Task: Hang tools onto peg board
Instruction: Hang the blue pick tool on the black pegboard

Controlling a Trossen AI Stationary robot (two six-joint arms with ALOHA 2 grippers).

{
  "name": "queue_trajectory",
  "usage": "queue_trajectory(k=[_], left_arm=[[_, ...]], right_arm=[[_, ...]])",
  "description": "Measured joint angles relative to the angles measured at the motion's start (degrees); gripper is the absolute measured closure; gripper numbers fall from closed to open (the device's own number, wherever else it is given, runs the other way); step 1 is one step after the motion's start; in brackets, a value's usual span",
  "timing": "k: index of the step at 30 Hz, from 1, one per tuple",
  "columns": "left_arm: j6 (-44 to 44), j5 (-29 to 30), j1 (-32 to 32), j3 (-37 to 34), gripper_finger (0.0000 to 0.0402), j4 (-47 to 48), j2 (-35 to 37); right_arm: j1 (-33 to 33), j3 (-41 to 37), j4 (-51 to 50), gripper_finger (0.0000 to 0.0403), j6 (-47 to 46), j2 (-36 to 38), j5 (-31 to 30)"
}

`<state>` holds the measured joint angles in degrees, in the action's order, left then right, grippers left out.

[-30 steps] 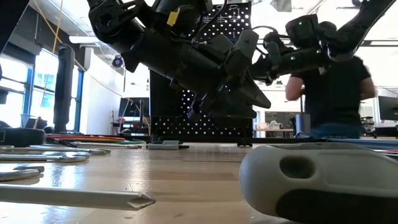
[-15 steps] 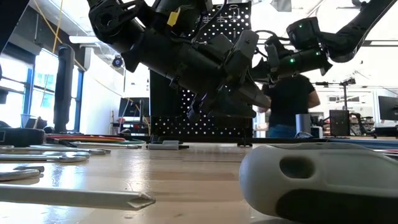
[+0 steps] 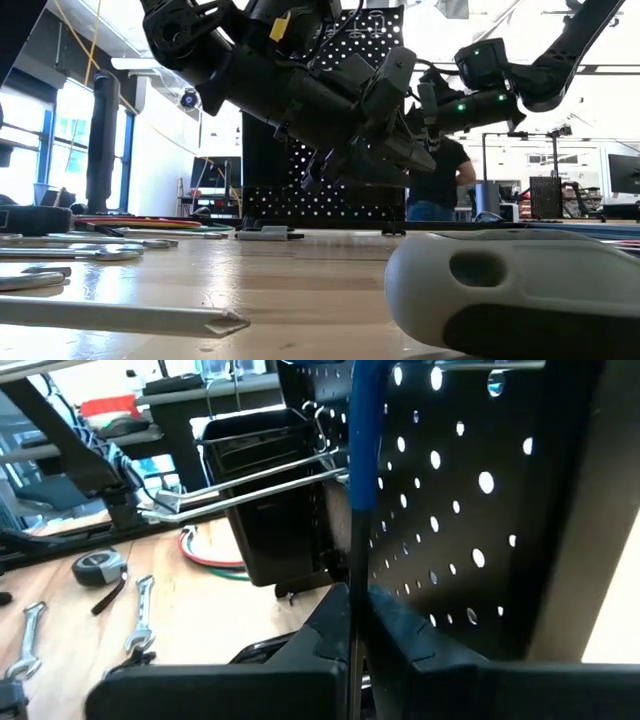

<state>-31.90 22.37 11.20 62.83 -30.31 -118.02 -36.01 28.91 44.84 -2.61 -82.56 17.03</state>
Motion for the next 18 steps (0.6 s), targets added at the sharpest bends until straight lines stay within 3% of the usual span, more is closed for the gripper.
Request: queue_trajectory(k=[18], left_arm=[[0.20,-0.12,-0.02,0.00,0.0238,0.09,0.00]], right_arm=[[-0.13,0.00,-0.66,0.0370,-0.58,0.00,-2.01]])
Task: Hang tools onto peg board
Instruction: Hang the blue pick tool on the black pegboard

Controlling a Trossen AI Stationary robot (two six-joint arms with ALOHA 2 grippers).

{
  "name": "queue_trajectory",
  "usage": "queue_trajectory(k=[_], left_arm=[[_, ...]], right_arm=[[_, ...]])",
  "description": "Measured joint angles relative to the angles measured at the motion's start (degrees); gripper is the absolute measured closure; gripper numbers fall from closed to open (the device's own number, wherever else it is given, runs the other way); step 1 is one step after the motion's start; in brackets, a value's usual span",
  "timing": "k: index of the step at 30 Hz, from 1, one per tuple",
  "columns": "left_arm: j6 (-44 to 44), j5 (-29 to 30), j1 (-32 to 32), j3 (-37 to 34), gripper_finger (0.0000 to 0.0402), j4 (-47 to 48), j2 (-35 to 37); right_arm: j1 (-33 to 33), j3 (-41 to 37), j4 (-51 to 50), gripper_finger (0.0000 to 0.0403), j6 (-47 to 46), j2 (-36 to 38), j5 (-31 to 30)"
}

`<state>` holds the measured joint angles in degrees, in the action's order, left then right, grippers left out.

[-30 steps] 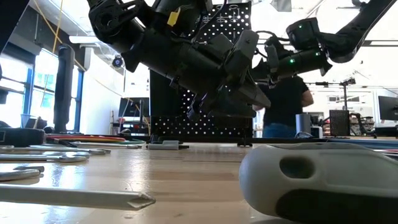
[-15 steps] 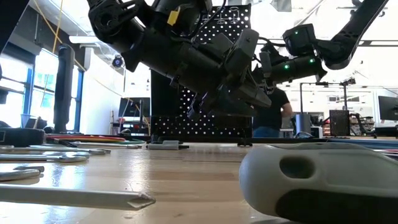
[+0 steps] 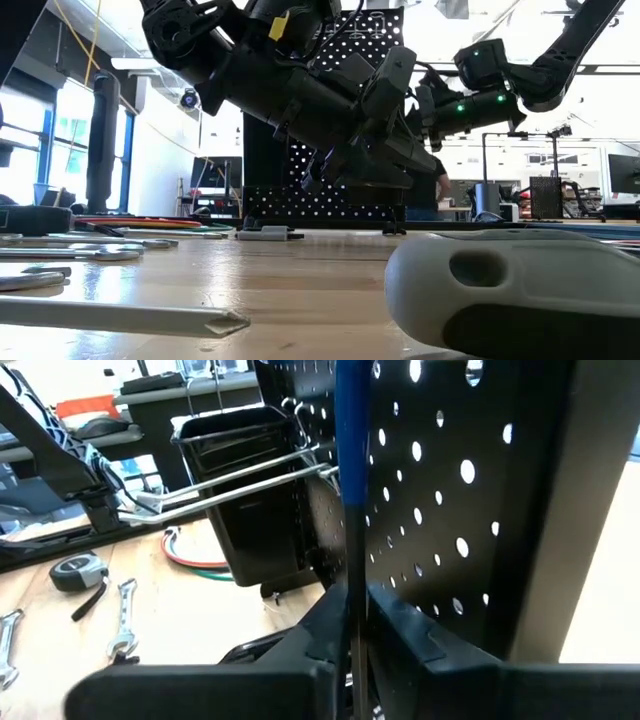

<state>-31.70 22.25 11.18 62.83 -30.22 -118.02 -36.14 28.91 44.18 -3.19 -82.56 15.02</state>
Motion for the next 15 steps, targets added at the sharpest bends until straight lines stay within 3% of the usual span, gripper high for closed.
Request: queue_trajectory(k=[5,15], left_arm=[[-0.70,-0.70,0.18,0.00,0.0238,0.06,0.00],[-2.34,-1.14,2.06,0.00,0.0238,2.08,0.00]], right_arm=[[0.02,0.00,-0.58,0.0350,0.11,0.00,0.00],[0.07,-0.02,-3.08,0.0235,-1.11,0.07,0.69]])
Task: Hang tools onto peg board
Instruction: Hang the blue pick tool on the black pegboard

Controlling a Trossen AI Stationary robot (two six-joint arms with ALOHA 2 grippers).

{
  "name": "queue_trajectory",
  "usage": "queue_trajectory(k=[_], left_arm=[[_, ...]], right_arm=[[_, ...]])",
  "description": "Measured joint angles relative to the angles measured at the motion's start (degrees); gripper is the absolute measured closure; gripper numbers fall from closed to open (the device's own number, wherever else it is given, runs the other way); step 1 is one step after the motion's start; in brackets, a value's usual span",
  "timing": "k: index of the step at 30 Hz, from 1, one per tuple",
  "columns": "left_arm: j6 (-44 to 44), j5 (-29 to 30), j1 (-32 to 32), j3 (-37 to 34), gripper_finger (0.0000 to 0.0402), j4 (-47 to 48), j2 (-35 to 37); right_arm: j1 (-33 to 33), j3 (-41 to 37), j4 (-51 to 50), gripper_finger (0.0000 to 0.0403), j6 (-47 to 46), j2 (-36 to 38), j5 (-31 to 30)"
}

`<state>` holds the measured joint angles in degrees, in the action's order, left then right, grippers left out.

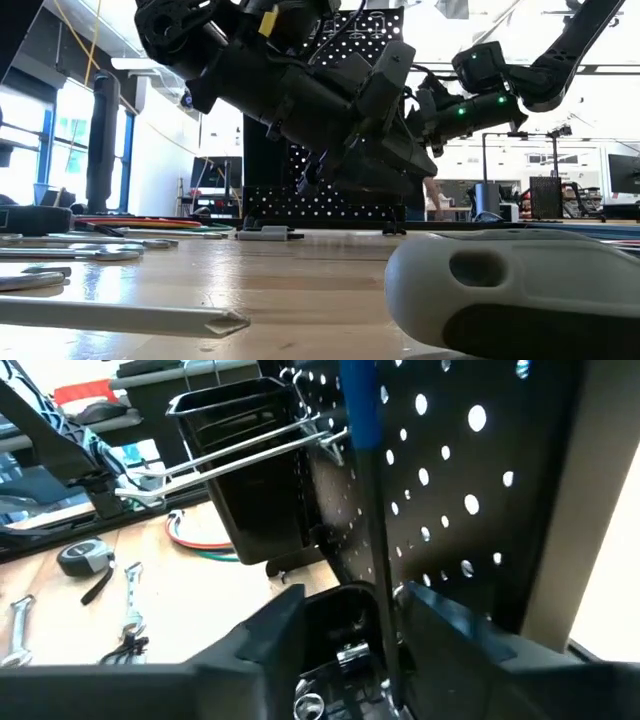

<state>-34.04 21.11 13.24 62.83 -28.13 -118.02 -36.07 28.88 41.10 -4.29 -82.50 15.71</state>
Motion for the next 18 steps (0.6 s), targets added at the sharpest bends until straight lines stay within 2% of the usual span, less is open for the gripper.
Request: queue_trajectory(k=[5,18], left_arm=[[-0.97,-0.01,1.84,0.00,0.0238,2.14,0.00],[-4.33,0.01,6.03,0.00,0.0238,4.88,0.00]], right_arm=[[0.08,0.00,-1.26,0.0201,-0.85,0.00,2.21],[0.28,-0.02,-2.50,0.0196,-0.77,1.66,4.52]])
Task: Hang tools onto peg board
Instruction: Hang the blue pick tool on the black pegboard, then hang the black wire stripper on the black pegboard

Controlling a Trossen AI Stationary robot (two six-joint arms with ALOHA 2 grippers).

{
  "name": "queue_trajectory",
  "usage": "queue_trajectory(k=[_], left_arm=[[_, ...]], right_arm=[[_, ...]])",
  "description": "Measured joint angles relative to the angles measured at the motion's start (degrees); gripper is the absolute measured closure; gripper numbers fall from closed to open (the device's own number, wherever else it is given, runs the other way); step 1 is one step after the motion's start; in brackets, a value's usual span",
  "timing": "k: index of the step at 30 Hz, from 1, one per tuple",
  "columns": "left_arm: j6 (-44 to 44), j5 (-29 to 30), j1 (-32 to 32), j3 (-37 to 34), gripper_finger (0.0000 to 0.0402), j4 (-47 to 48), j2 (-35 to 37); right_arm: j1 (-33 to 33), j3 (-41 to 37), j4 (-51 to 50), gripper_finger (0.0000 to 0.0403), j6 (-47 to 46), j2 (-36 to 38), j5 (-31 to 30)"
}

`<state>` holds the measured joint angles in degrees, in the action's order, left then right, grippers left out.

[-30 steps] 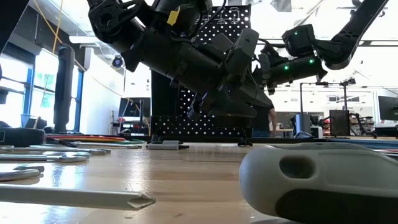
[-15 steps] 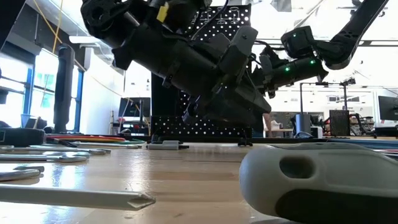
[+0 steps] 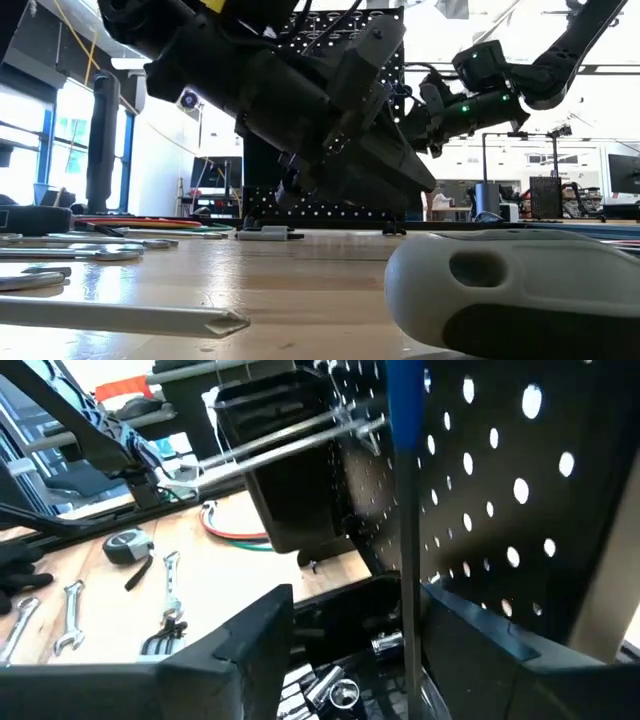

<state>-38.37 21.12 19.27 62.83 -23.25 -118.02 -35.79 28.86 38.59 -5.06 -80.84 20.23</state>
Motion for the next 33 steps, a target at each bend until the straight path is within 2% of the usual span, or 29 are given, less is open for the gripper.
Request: queue_trajectory(k=[7,12,16,24,29,33], left_arm=[[-0.02,0.31,1.19,0.00,0.0238,0.39,0.00],[-0.43,0.50,1.20,0.02,0.0238,2.66,0.00],[-0.50,1.97,1.52,0.05,0.0238,8.99,1.03],[2.60,12.08,3.58,0.04,0.0238,21.81,7.47],[5.92,20.60,6.73,0.04,0.0238,31.05,11.68],[5.60,27.26,9.75,-0.35,0.0238,43.06,14.11]], right_arm=[[0.72,-0.02,-6.67,0.0196,1.44,8.15,-0.54],[0.79,-0.02,-17.67,0.0197,1.81,13.65,-0.30],[2.30,-0.02,-26.14,0.0197,3.75,18.70,-0.28],[7.63,-0.02,-36.96,0.0197,4.91,27.82,-3.06],[12.23,-0.02,-40.68,0.0197,5.09,28.98,-5.18],[16.07,-0.04,-42.25,0.0197,5.09,28.98,-5.18]])
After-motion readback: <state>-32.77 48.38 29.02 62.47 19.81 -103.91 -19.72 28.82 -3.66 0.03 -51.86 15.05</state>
